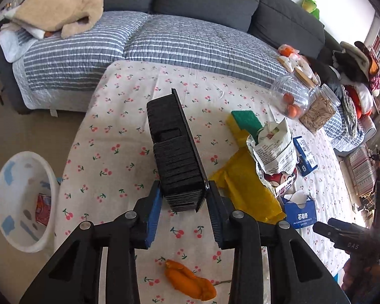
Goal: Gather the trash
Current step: 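Grasp the blue biscuit box with the right tool and lift it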
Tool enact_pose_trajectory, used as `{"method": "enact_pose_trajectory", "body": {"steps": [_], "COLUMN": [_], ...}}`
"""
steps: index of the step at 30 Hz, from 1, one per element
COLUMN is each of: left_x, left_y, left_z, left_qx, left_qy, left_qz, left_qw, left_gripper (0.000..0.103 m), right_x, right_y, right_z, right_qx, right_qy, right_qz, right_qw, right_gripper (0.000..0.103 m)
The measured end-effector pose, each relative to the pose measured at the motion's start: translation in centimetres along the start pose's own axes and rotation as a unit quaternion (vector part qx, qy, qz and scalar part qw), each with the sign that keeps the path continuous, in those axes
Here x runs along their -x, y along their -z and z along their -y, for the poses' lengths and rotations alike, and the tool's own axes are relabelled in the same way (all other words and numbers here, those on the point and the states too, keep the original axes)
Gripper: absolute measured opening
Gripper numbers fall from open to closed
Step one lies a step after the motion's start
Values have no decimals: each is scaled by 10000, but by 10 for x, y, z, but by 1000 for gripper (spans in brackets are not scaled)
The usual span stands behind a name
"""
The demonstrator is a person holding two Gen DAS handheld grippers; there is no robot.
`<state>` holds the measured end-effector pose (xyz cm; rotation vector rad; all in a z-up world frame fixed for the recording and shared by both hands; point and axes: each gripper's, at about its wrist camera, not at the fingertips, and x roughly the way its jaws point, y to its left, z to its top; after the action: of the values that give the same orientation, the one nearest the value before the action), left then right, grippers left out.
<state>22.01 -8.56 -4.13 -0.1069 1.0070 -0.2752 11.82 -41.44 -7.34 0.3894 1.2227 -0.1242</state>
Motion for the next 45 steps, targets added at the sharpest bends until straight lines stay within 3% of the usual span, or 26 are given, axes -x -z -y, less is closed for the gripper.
{"method": "enact_pose_trajectory", "body": {"steps": [6, 9, 11, 13, 17, 19, 22, 28, 31, 35, 37, 38, 39, 42, 45], "left_x": [12, 17, 19, 20, 24, 25, 27, 28, 29, 33, 36, 38, 39, 43, 47], "left_y": [3, 5, 7, 9, 13, 14, 14, 14, 14, 15, 16, 16, 17, 18, 19], "left_z": [-14, -20, -23, -26, -29, -33, -42, -55, -57, -59, -60, -61, -61, -63, -64], "left_qx": [-44, -68, -76, -61, -154, -151, -90, 38, 35, 48, 83, 101, 115, 138, 172], "left_qy": [147, 202, 239, 332, 421, 436, 468, 561, 594, 619, 649, 660, 671, 697, 724], "left_qz": [-17, -28, -66, -127, -167, -170, -197, -250, -250, -216, -196, -185, -176, -158, -124], "left_qw": [9999, 9998, 9997, 9993, 9989, 9988, 9987, 9981, 9979, 9978, 9977, 9976, 9975, 9973, 9972], "left_gripper": [37, 37, 37, 37, 37, 37, 37, 37, 37, 37, 37, 37, 37, 37, 37], "right_x": [-18, -22, -25, -33, -56, -65, -67, -70, -67, -52, -45, -42, -38, -28, -15], "right_y": [-9, -8, -6, -3, 5, 4, -1, -10, -9, -4, -1, 2, 5, 9, 12], "right_z": [-24, -37, -51, -67, -82, -85, -84, -71, -63, -59, -55, -53, -53, -45, -38], "right_qx": [551, 1206, 1928, 2749, 3866, 4096, 4032, 3466, 3185, 3014, 2876, 2812, 2761, 2526, 2391], "right_qy": [286, 644, 1077, 1341, 1585, 1519, 1245, 734, 488, 413, 355, 360, 352, 284, 96], "right_qz": [-291, -429, -340, -304, -486, -508, -524, -711, -700, -591, -547, -532, -527, -475, -478], "right_qw": [9976, 9897, 9747, 9516, 9072, 8981, 9051, 9324, 9441, 9508, 9555, 9575, 9590, 9660, 9698], "right_gripper": [95, 95, 96, 98, 99, 100, 100, 99, 89, 58, 51, 36, 28, 19, 25]}}
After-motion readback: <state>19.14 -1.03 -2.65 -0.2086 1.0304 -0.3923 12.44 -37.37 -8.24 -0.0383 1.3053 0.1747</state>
